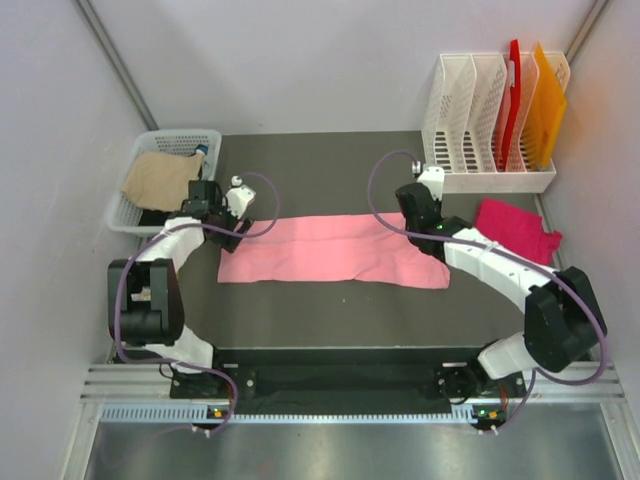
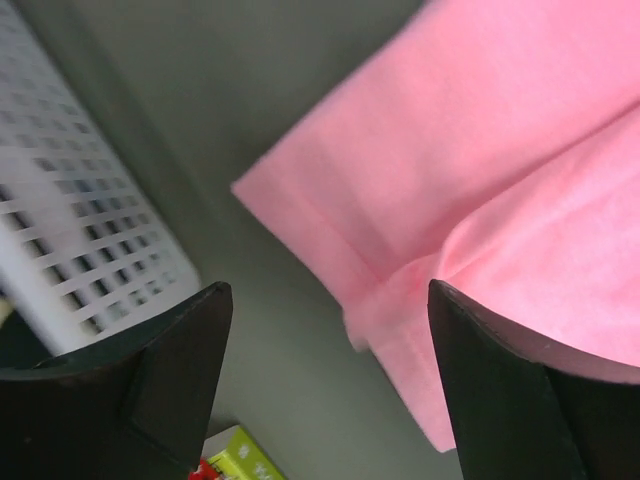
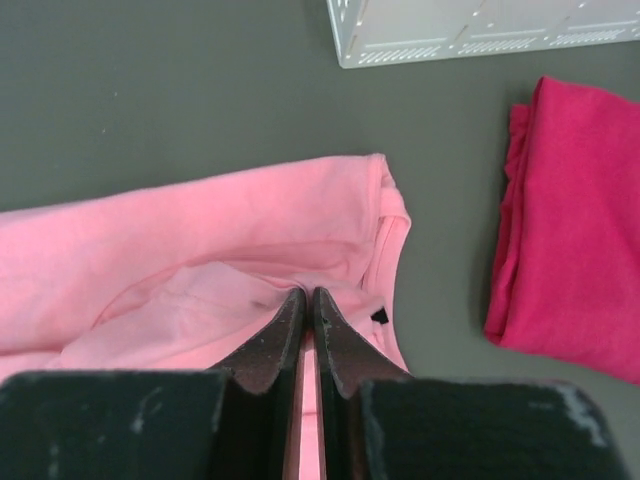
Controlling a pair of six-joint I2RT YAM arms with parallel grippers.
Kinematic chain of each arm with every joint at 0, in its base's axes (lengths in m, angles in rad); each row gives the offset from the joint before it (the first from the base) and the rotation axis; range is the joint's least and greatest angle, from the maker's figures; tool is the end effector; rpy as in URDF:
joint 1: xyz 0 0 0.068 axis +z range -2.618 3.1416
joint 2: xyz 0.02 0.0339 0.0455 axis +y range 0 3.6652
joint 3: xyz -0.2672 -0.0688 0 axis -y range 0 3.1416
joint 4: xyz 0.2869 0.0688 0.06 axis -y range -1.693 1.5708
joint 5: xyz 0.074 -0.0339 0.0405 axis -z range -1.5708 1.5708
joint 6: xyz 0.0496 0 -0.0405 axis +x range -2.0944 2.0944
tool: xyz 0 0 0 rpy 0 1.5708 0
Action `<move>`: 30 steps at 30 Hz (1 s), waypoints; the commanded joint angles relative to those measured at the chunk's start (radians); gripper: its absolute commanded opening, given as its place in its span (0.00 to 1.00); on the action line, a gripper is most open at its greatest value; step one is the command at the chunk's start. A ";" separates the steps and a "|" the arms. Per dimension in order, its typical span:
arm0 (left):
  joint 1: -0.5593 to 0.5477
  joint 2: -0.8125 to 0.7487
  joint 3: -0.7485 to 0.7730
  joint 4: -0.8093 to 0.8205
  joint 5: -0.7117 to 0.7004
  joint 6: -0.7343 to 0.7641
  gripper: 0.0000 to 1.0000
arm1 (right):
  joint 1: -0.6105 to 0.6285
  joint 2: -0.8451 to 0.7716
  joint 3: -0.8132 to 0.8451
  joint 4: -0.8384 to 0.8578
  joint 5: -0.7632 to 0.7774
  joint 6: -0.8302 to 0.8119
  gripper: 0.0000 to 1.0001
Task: Fold and stack the t-shirts
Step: Fold the other side of the tshirt into a rectangle
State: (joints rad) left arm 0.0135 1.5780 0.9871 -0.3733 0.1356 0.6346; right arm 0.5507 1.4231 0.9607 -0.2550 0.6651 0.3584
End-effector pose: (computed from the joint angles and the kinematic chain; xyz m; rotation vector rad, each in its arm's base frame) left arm 0.3639 -0.0018 0.1695 0.8222 2.3865 0.0890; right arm 0.3137 0.1567 0.2292 0.1265 2.1194 -0.2322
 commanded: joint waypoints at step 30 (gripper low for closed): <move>0.000 -0.003 -0.162 0.189 0.091 0.007 0.89 | -0.109 0.315 0.148 0.076 -0.325 0.099 0.37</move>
State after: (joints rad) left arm 0.0158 1.5368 0.7975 -0.2714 0.2604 0.6437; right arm 0.4667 1.6741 1.0973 -0.2321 0.3893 0.4152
